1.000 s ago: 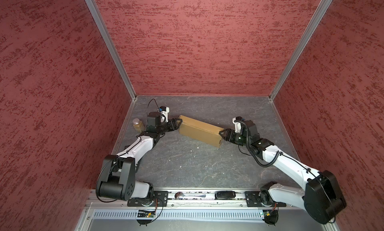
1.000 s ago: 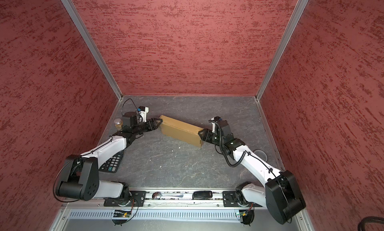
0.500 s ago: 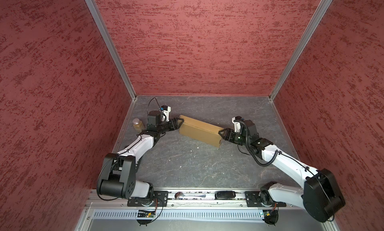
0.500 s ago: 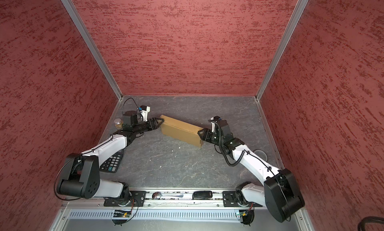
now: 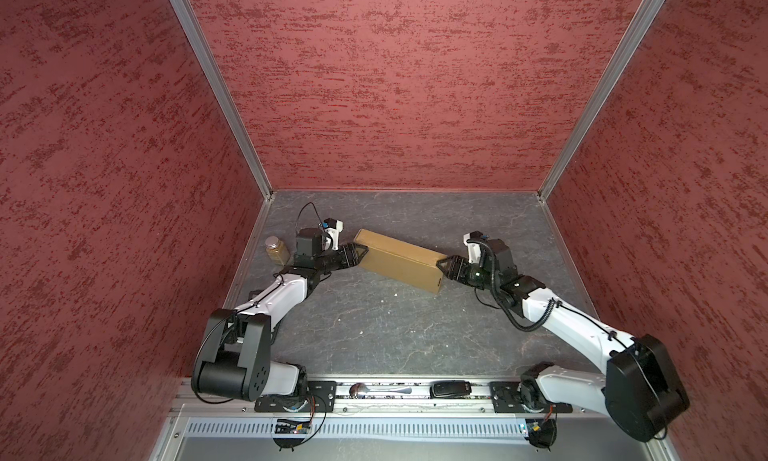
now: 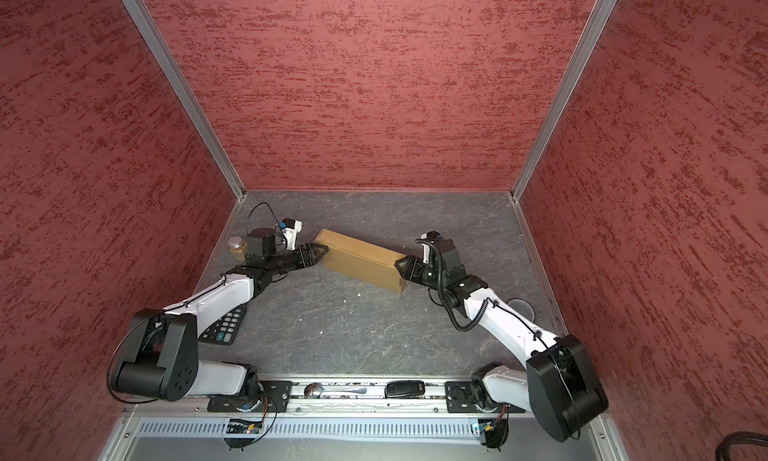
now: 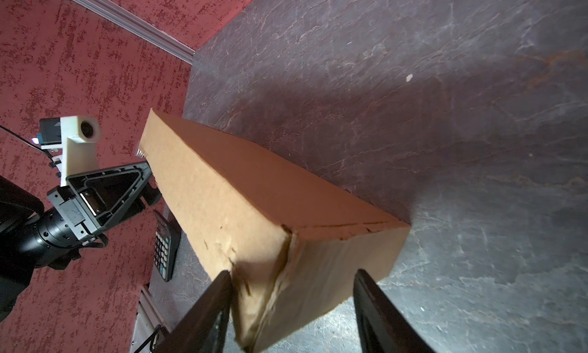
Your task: Fold the paper box
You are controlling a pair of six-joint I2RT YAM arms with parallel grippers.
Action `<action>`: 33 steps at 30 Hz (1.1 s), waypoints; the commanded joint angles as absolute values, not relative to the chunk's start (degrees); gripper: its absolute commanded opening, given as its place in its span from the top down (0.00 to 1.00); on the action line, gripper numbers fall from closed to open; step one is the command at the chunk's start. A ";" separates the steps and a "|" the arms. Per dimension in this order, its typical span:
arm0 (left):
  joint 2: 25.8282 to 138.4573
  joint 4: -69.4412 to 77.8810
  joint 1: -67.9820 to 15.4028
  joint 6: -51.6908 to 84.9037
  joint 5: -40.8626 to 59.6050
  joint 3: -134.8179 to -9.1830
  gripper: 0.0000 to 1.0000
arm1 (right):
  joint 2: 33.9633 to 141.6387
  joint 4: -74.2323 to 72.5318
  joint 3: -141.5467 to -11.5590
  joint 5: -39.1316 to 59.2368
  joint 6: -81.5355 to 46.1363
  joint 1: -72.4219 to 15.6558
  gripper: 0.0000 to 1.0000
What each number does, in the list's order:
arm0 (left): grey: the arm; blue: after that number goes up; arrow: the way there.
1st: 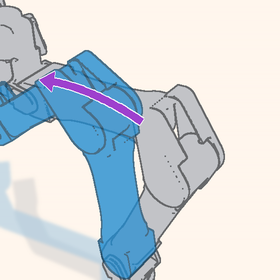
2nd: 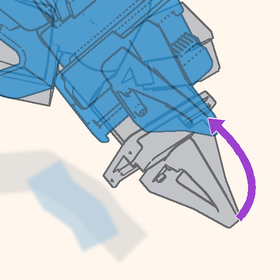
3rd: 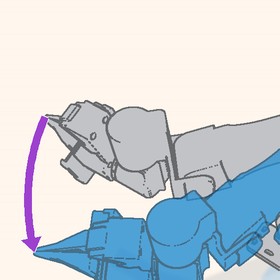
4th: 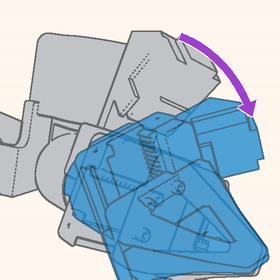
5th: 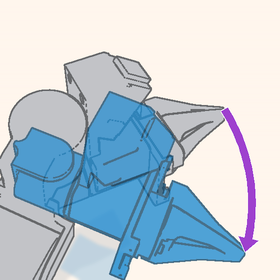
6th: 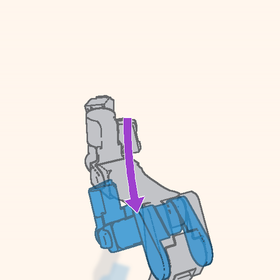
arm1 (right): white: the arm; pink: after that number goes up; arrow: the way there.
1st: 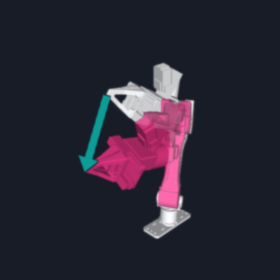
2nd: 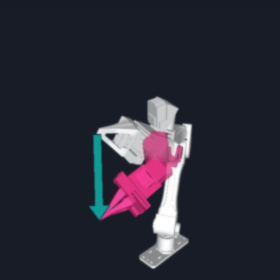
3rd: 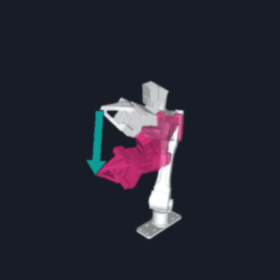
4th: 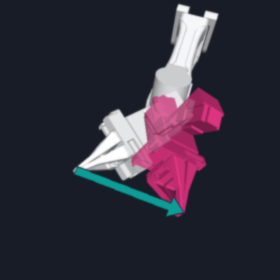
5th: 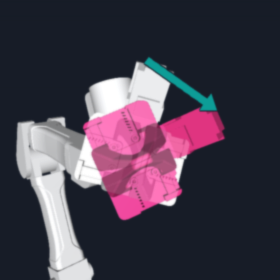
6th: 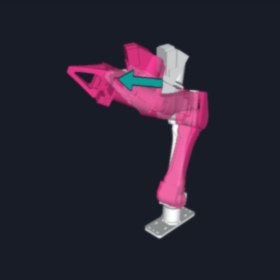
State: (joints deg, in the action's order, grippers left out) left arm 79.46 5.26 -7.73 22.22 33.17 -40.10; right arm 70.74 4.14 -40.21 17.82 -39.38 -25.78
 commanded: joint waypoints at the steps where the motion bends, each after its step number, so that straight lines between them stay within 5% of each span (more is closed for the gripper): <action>1: 77.04 2.99 -7.91 21.01 32.69 -39.40 0.34 | 73.12 10.37 -38.82 16.02 -38.33 -26.19 0.39; 13: 69.11 -3.95 -4.11 21.39 33.15 -45.37 0.34 | 70.28 13.63 -40.81 15.44 -36.91 -26.19 0.38; 33: 84.89 -11.16 -2.46 16.53 38.95 -60.59 0.45 | 68.09 18.35 -46.13 15.52 -37.18 -26.24 0.42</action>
State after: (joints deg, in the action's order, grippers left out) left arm 84.05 -9.52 -2.31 18.17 36.34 -59.57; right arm 67.53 15.73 -44.05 16.43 -37.39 -25.78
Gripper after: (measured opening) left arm 0.559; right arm 0.587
